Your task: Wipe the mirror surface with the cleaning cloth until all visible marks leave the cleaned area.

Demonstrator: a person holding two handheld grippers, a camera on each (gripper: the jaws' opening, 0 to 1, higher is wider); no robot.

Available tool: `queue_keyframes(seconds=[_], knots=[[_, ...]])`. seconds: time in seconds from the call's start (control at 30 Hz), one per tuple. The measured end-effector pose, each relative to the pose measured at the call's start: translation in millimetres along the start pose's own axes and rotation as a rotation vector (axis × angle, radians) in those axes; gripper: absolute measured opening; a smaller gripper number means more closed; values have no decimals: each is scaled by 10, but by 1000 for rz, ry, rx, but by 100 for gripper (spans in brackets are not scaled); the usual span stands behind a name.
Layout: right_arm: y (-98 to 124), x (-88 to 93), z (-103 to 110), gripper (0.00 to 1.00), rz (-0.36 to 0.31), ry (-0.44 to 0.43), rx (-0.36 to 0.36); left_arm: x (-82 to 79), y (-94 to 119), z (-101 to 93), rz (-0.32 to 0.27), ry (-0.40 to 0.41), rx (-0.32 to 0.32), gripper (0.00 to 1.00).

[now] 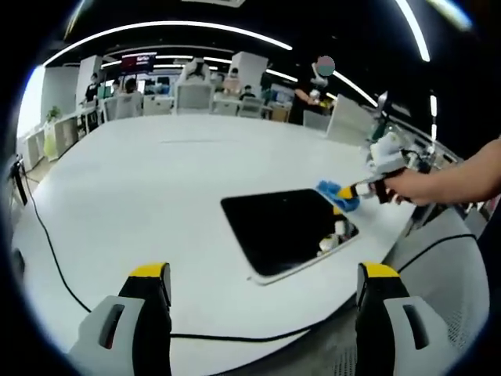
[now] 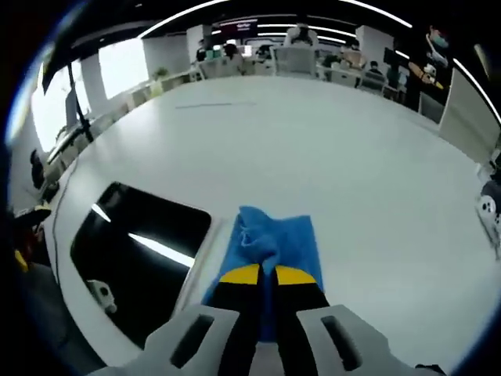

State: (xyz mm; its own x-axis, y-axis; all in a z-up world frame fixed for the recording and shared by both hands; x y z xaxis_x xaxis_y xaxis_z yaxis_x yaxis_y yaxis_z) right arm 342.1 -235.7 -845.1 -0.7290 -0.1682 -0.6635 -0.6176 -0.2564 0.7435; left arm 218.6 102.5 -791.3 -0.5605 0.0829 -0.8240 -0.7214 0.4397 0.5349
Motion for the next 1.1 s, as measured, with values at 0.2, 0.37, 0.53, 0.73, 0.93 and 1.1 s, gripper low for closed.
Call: queue_keyframes(seconds=[0.2,0.37,0.53,0.73,0.93,1.1], knots=[[69,-51,30,0,20,-51,-20,108,11,11,55,-9,-6,99],[113,-123,67,0,9,-159,-63,77,4,9,40,-23,-4,99],[171,-183,90,0,10,-218,-77,48,-22,-25,36,-45,16,99],[187,-252,147,0,12,-273,-93,52,-38,-43,39,-49,30,99],[105,-284,272,0,25,-293,-112,38,-38,-57,32,-44,32,99],[-32,-319,430,0,37,-280,-125,34,-41,-50,28,-53,28,99]])
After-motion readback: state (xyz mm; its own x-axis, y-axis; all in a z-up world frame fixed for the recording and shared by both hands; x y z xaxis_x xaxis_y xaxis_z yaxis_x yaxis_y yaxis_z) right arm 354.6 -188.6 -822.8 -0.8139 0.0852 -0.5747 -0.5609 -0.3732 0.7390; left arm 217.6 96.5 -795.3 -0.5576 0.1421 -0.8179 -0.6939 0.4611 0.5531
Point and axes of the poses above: the point that each gripper's makers call its tool centre point, and the gripper's own axes: y roughly backward along the fingers, z roughly to its left, x roughly out of its underside, the point moved 4 cm from there along y, roughly backward along the fingers, and after that the axes turned 5 degrees about -x, right-handed, at the moved point
